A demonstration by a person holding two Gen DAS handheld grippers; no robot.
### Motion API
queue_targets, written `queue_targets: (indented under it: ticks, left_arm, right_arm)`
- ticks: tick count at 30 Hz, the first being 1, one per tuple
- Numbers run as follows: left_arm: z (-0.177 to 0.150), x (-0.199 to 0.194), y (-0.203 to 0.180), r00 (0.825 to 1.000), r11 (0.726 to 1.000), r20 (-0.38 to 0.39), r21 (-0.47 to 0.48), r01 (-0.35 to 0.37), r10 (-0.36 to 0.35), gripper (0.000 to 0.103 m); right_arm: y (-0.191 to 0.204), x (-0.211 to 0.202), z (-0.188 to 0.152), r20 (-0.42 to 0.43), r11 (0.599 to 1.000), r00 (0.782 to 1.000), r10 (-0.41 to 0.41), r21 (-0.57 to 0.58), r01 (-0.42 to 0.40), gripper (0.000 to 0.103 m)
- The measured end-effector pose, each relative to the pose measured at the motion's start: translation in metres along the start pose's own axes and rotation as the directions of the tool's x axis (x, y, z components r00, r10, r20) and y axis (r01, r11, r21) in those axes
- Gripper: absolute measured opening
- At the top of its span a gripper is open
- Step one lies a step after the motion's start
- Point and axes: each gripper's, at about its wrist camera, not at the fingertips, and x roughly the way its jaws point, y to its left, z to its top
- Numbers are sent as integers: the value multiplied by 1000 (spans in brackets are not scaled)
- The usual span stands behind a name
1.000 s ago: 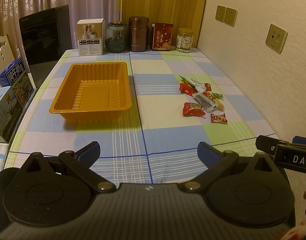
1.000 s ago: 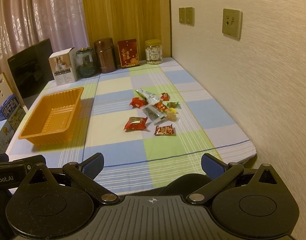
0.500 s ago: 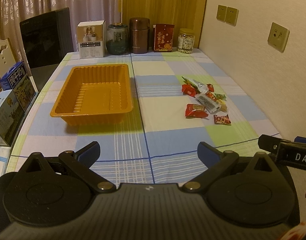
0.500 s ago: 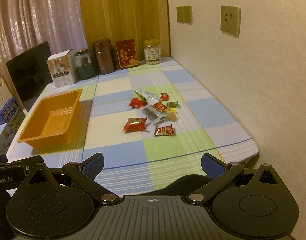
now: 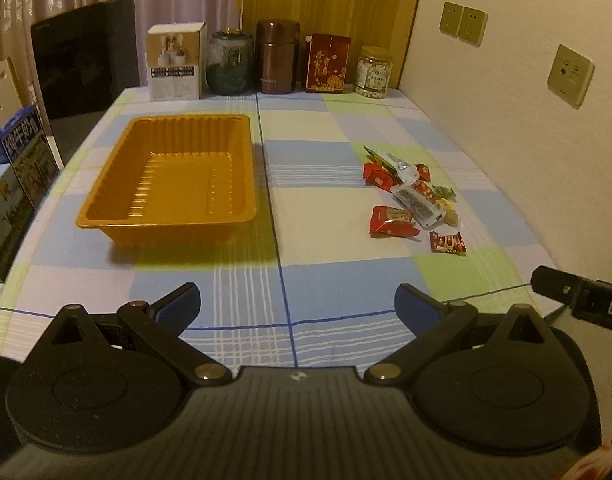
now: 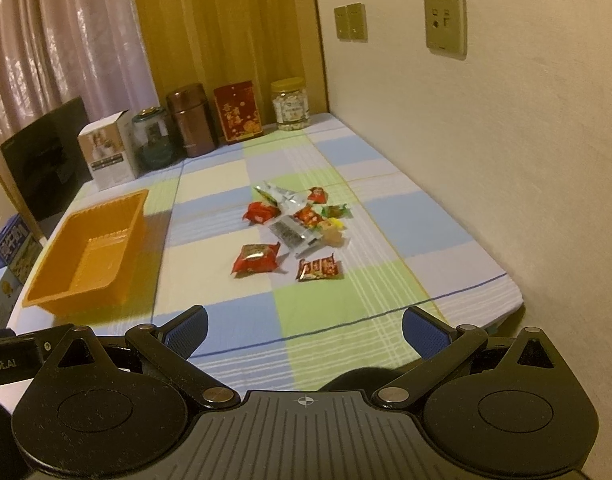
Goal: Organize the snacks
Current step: 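Move both tools toward the pile of wrapped candies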
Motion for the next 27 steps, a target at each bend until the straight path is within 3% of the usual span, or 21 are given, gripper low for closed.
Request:
queue_targets:
  ticks: [10,18,20,22,27]
  left_arm:
    - [25,44,-5,999,998,-10,32,49,-49,103]
    - [42,91,-14,996,986,-3,145,87,-88,102]
    - [45,105,-16,996,983,-8,159,89,-89,102]
    - [48,118,-16,995,982,-22,160,97,-95,99]
    - [55,145,-23,990,968,-44,209,138,-132,96]
  right_arm:
    - [-27,23,30,65,1000,998,-10,3,10,103]
    - [-54,86,37,9,993,1000,6,-115,-5,102]
    - [-56,106,35,-15,986,999,29,-166,-31,98]
    - [-59,127,33,-61,977,997,49,-204,-61,84]
    - [-55,172,21,-122,922,987,104,-360,-142,76]
